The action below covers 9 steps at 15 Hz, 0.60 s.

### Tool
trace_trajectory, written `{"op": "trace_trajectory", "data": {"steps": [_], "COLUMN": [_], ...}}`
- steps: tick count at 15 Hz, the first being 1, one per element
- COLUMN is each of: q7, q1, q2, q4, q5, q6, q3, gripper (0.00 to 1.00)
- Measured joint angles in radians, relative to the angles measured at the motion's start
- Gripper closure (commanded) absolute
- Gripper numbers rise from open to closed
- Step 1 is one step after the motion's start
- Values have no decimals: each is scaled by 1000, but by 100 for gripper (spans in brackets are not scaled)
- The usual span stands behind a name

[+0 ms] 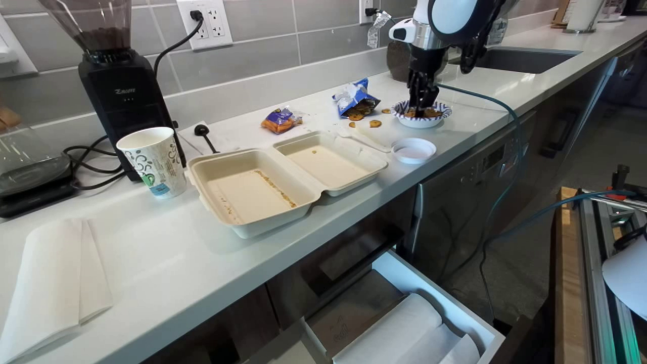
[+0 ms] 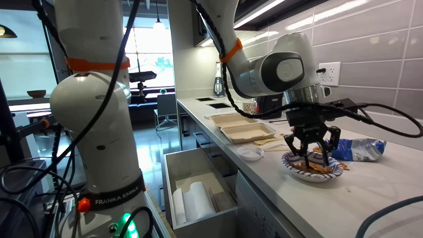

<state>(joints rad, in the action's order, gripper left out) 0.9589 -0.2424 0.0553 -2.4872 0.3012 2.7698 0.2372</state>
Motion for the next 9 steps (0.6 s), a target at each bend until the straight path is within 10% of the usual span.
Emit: {"op": "trace_trajectory", "data": {"steps": [9], "q7": [0], "q1": [0], "q2": [1], "q4": [-2], "q5": [15], "q6": [4], "q3": [0], "gripper": [47]}}
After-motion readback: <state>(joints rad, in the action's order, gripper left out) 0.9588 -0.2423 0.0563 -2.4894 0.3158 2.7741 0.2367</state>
